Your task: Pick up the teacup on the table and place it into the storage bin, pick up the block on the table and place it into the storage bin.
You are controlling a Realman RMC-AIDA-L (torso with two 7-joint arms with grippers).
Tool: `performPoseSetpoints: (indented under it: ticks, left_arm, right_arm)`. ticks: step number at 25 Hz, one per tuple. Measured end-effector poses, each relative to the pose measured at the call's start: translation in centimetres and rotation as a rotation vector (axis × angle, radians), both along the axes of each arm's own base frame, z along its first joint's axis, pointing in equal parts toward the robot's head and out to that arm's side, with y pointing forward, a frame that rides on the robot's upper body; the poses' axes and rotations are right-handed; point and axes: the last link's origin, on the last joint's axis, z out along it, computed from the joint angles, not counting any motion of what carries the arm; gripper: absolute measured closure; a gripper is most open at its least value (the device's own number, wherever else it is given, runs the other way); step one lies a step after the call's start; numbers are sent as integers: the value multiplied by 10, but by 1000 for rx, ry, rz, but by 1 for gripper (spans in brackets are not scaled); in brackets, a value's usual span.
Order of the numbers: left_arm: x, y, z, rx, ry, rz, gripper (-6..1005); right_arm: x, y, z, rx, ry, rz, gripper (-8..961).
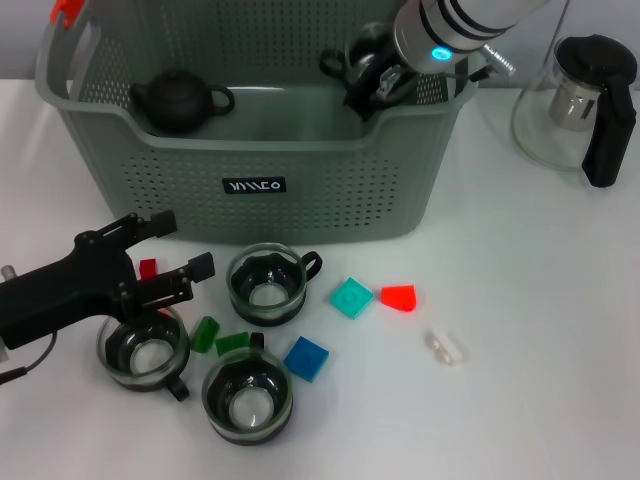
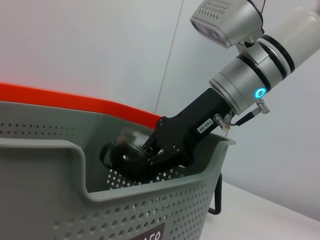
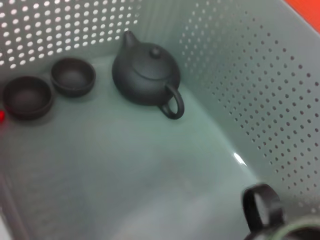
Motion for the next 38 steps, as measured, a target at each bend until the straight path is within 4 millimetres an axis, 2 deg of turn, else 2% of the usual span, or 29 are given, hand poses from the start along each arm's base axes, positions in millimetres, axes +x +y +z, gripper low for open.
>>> performPoseSetpoints:
  ticks: [6, 10, 13, 15, 18, 21, 24, 25, 27, 31, 38]
  left_arm:
    - [0, 0, 0, 1, -4, 2, 138]
    - [-2, -2, 0, 2, -4, 7, 138]
    - [-2, -3, 0, 2, -6, 9, 138]
    - [-3, -4, 1, 4, -9, 10, 138]
    - [-3, -4, 2, 11, -12, 13, 137]
    - [-2, -3, 2, 13, -15, 10, 137]
    - [-2, -2, 3, 17, -16, 11, 137]
    - [-2, -2, 3, 17, -15, 12, 137]
    - [-2, -1, 3, 19, -13, 14, 137]
    - [-2, -1, 3, 21, -13, 14, 138]
    - [-2, 0, 3, 21, -11, 15, 138]
  right_arm:
    - [-2, 1, 2, 4, 7, 1, 811]
    - [-12, 2, 11, 11, 37, 18, 799]
    - [-23, -3, 26, -3, 85, 28, 598]
    - [-31, -9, 40, -14, 113, 36, 499]
    - [-46, -26, 68, -68, 132, 67, 351]
    - [-56, -58, 92, -195, 112, 130, 300]
    - [-50, -87, 101, -348, 47, 211, 249]
    - [-39, -99, 98, -429, 11, 253, 249]
    - [-33, -103, 95, -458, 2, 276, 249]
    - [-10, -116, 72, -568, 18, 339, 249]
    - [14, -124, 40, -651, 57, 466, 248]
